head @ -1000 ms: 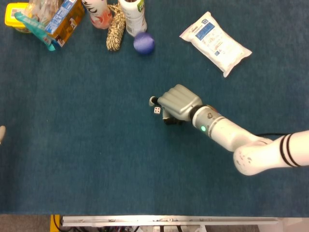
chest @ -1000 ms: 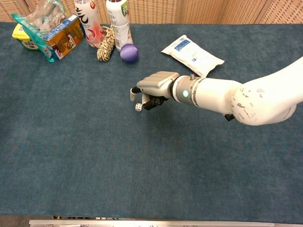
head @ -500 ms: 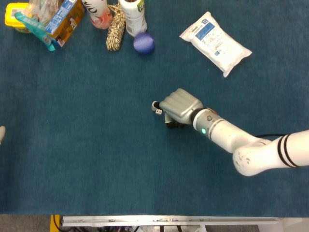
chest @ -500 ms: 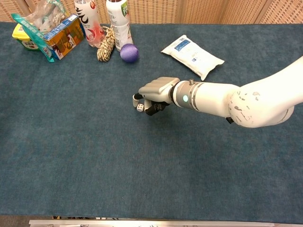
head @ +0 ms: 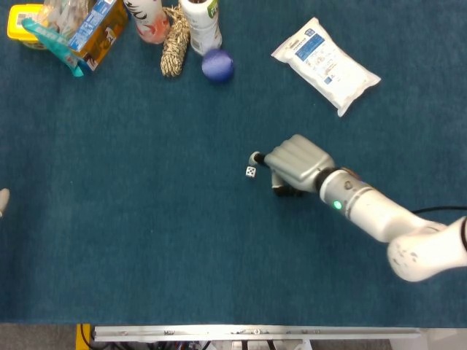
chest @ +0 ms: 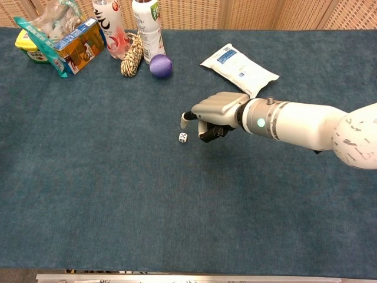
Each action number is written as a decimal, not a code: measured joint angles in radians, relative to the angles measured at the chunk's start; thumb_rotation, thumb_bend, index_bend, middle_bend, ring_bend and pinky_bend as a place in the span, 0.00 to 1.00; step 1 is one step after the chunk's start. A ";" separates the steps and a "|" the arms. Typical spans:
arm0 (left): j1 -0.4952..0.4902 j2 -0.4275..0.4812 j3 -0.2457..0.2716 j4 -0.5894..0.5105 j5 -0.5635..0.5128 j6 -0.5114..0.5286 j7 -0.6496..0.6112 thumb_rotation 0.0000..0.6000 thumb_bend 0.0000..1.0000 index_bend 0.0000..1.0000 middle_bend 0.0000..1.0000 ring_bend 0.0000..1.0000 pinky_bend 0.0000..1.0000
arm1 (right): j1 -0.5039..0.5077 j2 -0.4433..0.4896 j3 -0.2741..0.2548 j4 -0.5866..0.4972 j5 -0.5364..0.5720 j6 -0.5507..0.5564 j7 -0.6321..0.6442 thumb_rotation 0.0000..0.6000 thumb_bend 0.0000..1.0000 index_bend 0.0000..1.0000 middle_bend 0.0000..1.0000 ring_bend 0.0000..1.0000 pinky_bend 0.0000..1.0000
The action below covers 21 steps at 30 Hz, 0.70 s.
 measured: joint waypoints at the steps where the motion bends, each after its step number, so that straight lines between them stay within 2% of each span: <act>1: 0.000 0.000 -0.001 0.000 0.000 0.000 -0.001 1.00 0.26 0.02 0.10 0.05 0.05 | -0.011 0.011 0.000 -0.010 -0.014 0.016 0.006 0.53 0.97 0.20 1.00 1.00 1.00; 7: -0.004 -0.008 -0.012 0.015 -0.012 0.000 -0.007 1.00 0.26 0.02 0.10 0.05 0.05 | -0.129 0.100 -0.013 -0.067 -0.137 0.181 0.058 0.58 0.85 0.20 0.99 0.99 1.00; 11: -0.005 -0.024 -0.023 0.036 -0.029 0.003 -0.014 1.00 0.26 0.02 0.10 0.05 0.05 | -0.255 0.171 -0.042 -0.087 -0.229 0.350 0.096 0.66 0.74 0.20 0.83 0.85 0.99; 13: -0.007 -0.031 -0.028 0.044 -0.040 0.000 -0.016 1.00 0.26 0.02 0.10 0.05 0.05 | -0.319 0.201 -0.056 -0.091 -0.267 0.429 0.113 0.67 0.69 0.20 0.72 0.76 0.92; 18: -0.014 -0.052 -0.032 0.055 -0.058 -0.019 -0.012 1.00 0.26 0.02 0.10 0.05 0.05 | -0.513 0.281 -0.094 -0.084 -0.375 0.628 0.175 0.67 0.57 0.17 0.43 0.45 0.61; 21: -0.016 -0.057 -0.032 0.054 -0.060 -0.022 -0.001 1.00 0.26 0.02 0.10 0.05 0.05 | -0.613 0.325 -0.113 -0.076 -0.422 0.714 0.198 0.67 0.53 0.15 0.31 0.32 0.47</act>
